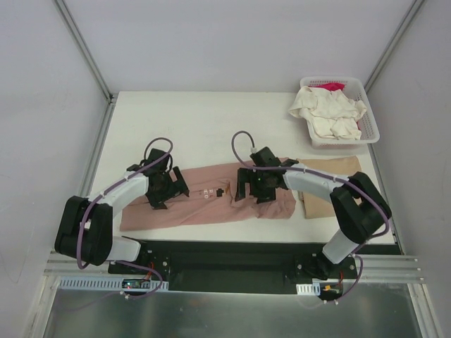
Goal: Fold and stack the t-shirts
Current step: Rotate the tshirt 90 degrees
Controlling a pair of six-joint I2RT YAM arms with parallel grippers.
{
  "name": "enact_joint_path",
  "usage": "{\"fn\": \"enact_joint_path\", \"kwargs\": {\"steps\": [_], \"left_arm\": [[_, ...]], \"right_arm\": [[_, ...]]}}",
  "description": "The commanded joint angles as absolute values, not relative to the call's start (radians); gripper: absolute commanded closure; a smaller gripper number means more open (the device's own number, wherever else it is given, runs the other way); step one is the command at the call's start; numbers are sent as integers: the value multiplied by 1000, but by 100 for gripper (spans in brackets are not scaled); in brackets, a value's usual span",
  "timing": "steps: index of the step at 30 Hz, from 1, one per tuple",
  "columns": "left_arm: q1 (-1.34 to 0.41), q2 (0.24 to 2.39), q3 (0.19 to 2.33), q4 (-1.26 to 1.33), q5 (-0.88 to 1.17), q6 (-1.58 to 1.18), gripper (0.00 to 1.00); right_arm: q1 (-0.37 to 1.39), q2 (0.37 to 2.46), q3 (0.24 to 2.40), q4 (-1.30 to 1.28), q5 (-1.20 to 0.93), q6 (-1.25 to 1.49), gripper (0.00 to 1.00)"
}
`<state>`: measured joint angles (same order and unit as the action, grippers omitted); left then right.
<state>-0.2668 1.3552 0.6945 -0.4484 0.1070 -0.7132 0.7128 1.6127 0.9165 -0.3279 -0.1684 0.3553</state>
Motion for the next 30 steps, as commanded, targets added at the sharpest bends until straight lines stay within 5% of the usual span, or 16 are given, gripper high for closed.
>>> {"fn": "enact_joint_path", "kwargs": {"steps": [1, 11, 19, 22, 30], "left_arm": [[-337, 1368, 658, -382, 155, -805, 1], [-524, 1449, 696, -295, 117, -1023, 1], [-755, 1730, 932, -190, 138, -1143, 1], [-781, 1850, 1067, -173, 159, -1143, 1], [-792, 1888, 1172, -153, 117, -1125, 1]], "right_arm": [[595, 1742, 1011, -296, -276, 267, 3], [416, 2224, 1696, -561, -428, 152, 3], [407, 2653, 2378, -537, -465, 293, 3], [396, 2722, 2400, -135, -463, 486, 3], [387, 2775, 2490, 68, -282, 470, 3]]}}
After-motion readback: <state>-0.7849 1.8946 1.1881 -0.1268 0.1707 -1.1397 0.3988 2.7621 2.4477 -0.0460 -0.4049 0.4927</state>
